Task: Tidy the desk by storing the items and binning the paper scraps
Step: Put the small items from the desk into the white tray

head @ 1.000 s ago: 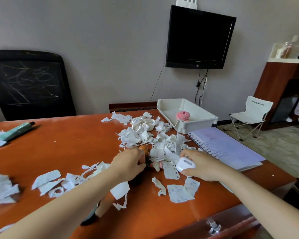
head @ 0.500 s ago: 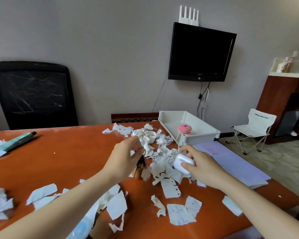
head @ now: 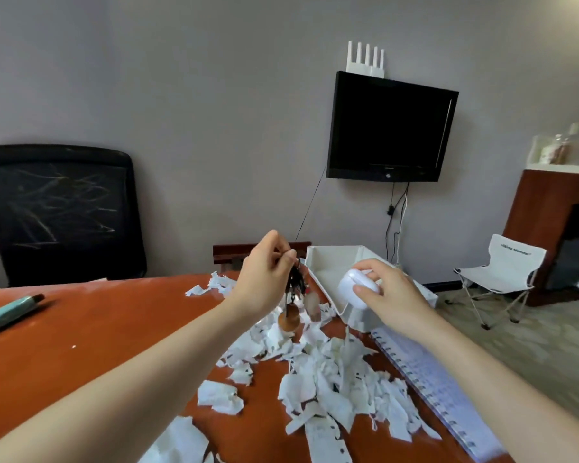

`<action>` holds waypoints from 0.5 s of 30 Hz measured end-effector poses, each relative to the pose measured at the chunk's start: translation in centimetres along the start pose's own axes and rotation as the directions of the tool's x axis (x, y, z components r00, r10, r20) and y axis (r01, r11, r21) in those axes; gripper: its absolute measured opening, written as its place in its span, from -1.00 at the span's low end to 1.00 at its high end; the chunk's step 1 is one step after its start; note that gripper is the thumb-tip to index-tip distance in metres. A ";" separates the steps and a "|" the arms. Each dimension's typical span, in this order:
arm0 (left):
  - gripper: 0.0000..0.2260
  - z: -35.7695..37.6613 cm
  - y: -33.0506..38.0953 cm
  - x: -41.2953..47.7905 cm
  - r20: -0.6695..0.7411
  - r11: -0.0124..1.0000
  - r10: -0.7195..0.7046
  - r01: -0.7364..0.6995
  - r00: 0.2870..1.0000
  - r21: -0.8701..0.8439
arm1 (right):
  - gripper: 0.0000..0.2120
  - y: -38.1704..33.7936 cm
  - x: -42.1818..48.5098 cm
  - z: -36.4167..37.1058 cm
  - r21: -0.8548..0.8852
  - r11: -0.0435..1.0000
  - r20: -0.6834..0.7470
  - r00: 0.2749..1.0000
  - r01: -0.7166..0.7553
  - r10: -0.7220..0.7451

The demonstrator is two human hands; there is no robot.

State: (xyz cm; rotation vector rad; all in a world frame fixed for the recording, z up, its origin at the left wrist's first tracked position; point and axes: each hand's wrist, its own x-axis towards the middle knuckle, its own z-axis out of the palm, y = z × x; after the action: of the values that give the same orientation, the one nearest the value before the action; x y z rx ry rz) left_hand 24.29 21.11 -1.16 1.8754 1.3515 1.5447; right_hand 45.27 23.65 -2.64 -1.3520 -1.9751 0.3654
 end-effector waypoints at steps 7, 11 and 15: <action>-0.80 5.0 -0.4 5.7 -0.009 0.988 -0.059 0.057 0.998 -0.146 | -0.73 3.4 5.9 -1.9 -0.031 0.996 -0.039 0.996 -0.080 0.079; -0.81 8.0 -1.4 8.9 -0.004 0.978 -0.093 0.091 0.996 -0.190 | -0.73 6.0 9.1 -1.9 -0.023 0.993 -0.046 0.992 -0.119 0.118; -0.78 11.0 -4.1 12.1 -0.015 0.957 -0.173 0.164 0.985 -0.238 | -0.73 8.8 11.9 -1.2 -0.020 0.988 -0.075 0.985 -0.156 0.154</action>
State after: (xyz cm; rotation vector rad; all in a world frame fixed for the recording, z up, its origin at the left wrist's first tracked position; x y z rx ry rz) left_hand 31.70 36.22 -1.28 1.5559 1.2452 1.5810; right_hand 49.79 37.83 -2.28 -1.5193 -1.8259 0.3590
